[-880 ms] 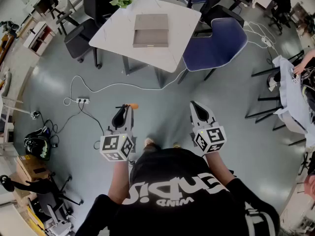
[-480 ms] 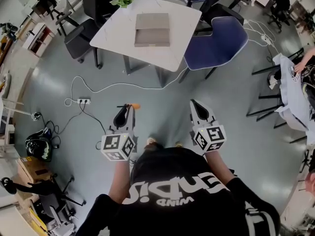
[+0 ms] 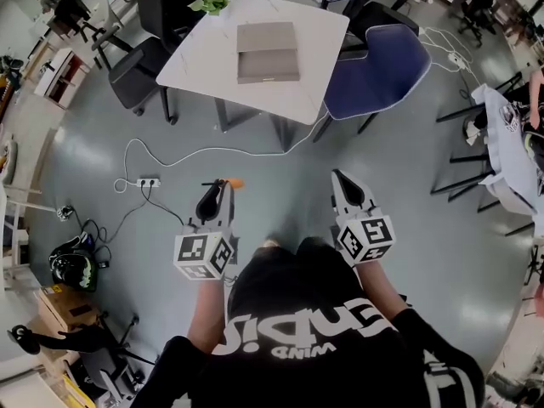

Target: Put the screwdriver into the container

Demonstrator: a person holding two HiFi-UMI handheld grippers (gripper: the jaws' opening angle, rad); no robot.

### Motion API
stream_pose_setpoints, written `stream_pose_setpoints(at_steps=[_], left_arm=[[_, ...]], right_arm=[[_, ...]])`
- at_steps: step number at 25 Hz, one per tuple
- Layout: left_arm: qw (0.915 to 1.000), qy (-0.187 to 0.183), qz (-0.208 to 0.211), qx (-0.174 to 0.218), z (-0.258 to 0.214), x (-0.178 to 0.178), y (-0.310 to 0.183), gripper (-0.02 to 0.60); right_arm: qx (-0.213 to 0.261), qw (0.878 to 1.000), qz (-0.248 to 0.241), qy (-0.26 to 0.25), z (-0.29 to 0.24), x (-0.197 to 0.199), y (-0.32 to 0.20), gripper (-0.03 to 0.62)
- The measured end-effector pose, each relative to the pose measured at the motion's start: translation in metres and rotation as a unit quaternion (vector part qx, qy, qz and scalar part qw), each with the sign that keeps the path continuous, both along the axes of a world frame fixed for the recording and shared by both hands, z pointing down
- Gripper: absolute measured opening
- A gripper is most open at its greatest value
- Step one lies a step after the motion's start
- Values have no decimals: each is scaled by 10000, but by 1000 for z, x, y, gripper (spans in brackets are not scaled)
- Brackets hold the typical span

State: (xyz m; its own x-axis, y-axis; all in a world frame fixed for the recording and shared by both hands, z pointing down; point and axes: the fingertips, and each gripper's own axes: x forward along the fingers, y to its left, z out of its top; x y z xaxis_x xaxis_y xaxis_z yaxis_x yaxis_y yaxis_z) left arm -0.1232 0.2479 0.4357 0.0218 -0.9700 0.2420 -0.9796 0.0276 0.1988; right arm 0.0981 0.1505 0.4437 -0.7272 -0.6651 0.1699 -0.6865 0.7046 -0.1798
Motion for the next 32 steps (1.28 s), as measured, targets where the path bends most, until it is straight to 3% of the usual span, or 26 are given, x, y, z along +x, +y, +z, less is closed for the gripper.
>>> stream_pose_setpoints(at_steps=[9, 16, 32], left_arm=[[9996, -48, 279, 40, -3, -32, -24, 83], [9996, -42, 264, 116, -3, -50, -58, 83], [9997, -43, 210, 107, -9, -81, -194, 83]], right_arm=[[11, 9996, 267, 107, 4, -21, -13, 12], [3, 9997, 254, 59, 10, -42, -45, 12], [92, 9997, 189, 144, 4, -68, -180, 12]])
